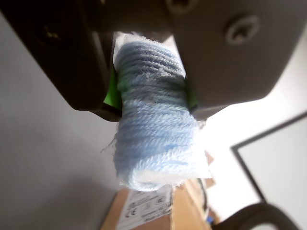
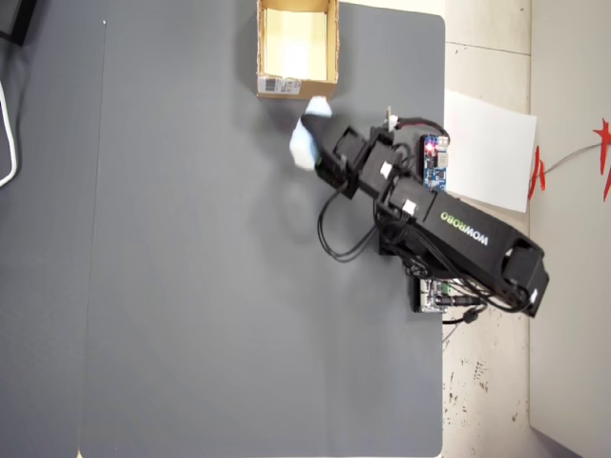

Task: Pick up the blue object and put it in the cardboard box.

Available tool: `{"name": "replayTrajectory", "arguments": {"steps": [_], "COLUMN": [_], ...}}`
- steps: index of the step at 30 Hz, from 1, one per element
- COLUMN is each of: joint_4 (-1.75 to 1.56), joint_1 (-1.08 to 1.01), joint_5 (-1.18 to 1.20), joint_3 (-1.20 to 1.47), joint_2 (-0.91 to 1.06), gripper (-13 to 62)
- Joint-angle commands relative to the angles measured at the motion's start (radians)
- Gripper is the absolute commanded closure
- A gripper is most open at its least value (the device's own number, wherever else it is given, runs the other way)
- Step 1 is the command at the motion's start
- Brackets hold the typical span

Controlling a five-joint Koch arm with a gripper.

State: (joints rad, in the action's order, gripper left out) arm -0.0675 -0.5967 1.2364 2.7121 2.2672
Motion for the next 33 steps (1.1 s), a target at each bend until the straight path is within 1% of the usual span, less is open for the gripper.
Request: {"name": "replayTrajectory", "arguments": {"steps": [1, 6, 11, 13, 19, 24, 25, 27, 29, 30, 33], "joint_4": [0.012, 0.077, 0.114, 0.117, 0.143, 0.163, 0.167, 0.204, 0.232, 0.239, 0.238], "joint_1": [-0.015, -0.051, -0.124, -0.170, -0.244, -0.287, -0.291, -0.295, -0.299, -0.304, -0.311], "joint_5": [-0.043, -0.075, -0.078, -0.078, -0.078, -0.075, -0.075, -0.064, -0.063, -0.058, -0.035], "joint_3": [-0.118, -0.250, -0.449, -0.555, -0.663, -0.672, -0.672, -0.687, -0.698, -0.698, -0.719], "joint_2": [0.012, -0.048, -0.210, -0.319, -0.462, -0.532, -0.538, -0.560, -0.569, -0.577, -0.588], "gripper": [41.9, 41.9, 41.9, 41.9, 41.9, 41.3, 39.0, 30.3, 25.5, 20.8, 18.7]}}
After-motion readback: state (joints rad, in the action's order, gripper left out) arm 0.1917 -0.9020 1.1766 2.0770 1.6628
